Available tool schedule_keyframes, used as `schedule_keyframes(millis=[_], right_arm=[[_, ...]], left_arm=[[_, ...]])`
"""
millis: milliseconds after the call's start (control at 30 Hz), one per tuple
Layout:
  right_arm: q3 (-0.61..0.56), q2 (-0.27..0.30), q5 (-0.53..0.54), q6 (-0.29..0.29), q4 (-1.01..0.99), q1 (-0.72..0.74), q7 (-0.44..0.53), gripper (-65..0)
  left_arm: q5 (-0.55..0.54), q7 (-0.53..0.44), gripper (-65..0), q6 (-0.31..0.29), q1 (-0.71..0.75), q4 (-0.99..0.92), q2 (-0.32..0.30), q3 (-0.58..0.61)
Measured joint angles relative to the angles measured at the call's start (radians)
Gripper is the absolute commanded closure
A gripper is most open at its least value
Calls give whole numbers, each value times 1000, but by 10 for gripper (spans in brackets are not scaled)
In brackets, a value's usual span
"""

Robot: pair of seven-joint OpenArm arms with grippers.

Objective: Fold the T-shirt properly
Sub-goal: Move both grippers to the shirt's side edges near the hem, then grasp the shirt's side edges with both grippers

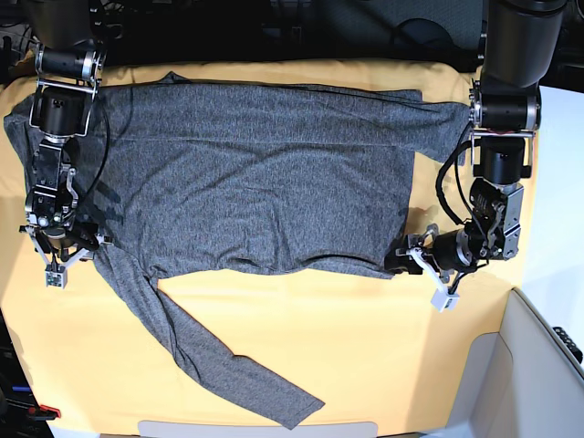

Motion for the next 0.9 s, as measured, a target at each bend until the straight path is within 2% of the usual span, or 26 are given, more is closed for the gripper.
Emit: schedule_keyframes(millis=[167,400,533,600,767,800,900], right_arm=[[0,-1,0,0,5,-1,-1,-285],[0,-1,0,0,5,-3,0,-285],[0,-2,-2,0,5,-2,0,-285],[0,-1,-2,0,5,-2,-1,-285],[0,0,-2,1,5,-2,-1,-285],[0,0,-2,0,5,-2,-1,-285],[0,3,-2,5,5,-2,-1,-287]], left_arm=[[18,-1,-277,0,-2,0,3,0],[6,-38,-277,-1,18,5,65,0],[6,-40,-273,-1,18,5,76,0],[6,-39,-235,-3,18,5,75,0],[11,-37,-13,-1,23,5,75,0],[16,-48,0,-1,24,5,75,0],[16,-55,-12,0,24,4,75,0]])
